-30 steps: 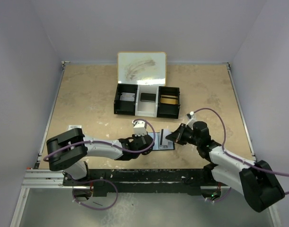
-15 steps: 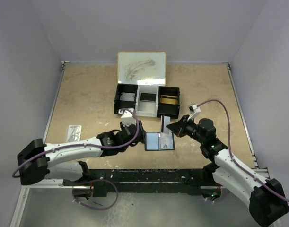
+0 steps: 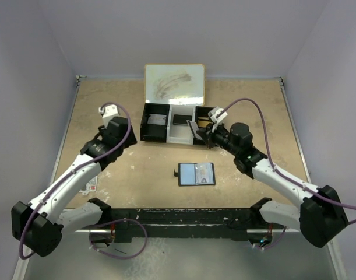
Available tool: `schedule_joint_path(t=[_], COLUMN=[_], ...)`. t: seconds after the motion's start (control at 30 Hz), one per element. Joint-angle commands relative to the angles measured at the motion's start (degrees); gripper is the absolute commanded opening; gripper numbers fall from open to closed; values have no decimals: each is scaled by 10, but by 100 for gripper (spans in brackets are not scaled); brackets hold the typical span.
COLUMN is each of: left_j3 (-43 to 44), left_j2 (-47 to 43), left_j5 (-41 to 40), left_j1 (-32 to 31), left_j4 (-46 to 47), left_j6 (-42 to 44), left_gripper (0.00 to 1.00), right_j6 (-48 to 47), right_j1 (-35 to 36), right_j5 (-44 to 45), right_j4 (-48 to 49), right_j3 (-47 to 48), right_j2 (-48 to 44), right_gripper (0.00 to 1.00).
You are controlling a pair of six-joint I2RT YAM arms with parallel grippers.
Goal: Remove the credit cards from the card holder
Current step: Remove the credit card from the card holder, then place the credit card in the storage box.
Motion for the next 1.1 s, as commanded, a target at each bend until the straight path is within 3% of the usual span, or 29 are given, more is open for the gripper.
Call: schedule_joint_path(t=[0.0, 0.23, 0.47, 0.63, 1.07], left_j3=[49, 22, 20, 11, 16], left_j2=[-25, -16, -57, -98, -85], left_j5=[-43, -58, -130, -152, -148], left_j1=[55, 152, 154, 154, 154], left_j4=[-82, -71, -75, -72, -70], left_j6=[65, 73, 59, 53, 61], left_gripper=[62, 64, 64, 65, 65], right_j6=[-83, -121, -186, -235, -339], right_j1=[9, 54, 99, 123, 137], right_j5=[-35, -33, 20, 118, 183], right_j4=[42, 14, -81, -159, -288], right_j3=[68, 190, 370, 493, 668], right_j2=[35, 161, 320, 422, 576], right_gripper=[0, 0, 0, 0, 0])
